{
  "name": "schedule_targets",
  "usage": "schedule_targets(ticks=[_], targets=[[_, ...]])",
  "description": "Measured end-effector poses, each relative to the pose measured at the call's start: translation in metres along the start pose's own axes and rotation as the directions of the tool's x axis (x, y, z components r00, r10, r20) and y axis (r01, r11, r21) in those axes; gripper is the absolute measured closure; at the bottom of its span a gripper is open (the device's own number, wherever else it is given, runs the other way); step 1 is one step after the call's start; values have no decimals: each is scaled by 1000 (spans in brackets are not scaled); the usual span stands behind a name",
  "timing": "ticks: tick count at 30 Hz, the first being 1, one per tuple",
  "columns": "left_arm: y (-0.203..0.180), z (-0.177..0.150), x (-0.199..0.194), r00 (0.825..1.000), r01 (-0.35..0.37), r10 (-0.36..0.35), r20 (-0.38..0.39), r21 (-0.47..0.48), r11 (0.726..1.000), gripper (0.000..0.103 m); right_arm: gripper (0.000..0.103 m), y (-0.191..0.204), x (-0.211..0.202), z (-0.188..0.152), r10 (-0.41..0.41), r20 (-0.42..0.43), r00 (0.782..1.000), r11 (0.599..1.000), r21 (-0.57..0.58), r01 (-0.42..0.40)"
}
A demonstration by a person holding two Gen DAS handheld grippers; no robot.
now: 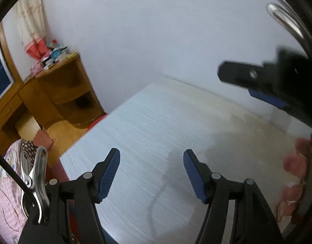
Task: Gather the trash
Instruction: 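Move both open tools back over the table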
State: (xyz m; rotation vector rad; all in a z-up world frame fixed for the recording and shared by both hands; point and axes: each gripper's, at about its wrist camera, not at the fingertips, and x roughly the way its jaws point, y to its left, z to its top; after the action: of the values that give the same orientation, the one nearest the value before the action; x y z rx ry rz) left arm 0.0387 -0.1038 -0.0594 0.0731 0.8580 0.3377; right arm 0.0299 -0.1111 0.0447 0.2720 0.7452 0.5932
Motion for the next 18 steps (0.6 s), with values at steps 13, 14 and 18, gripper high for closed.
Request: schedule_targets(ticks=[13,14,18], targets=[[-132,-47,-39,987,141,-153,48,197,970,35,33,-89,-108,-15,-118,106,987,984,149,101],[-141,-50,-40,985,149,-163,51,209,967,35,33,-94,-115,-17,-134,107,985,981,157,117],[-156,-55,-40,979,182,-200,47,251,951,35,33,-119,-137,-28,-185,104,977,967,197,162]])
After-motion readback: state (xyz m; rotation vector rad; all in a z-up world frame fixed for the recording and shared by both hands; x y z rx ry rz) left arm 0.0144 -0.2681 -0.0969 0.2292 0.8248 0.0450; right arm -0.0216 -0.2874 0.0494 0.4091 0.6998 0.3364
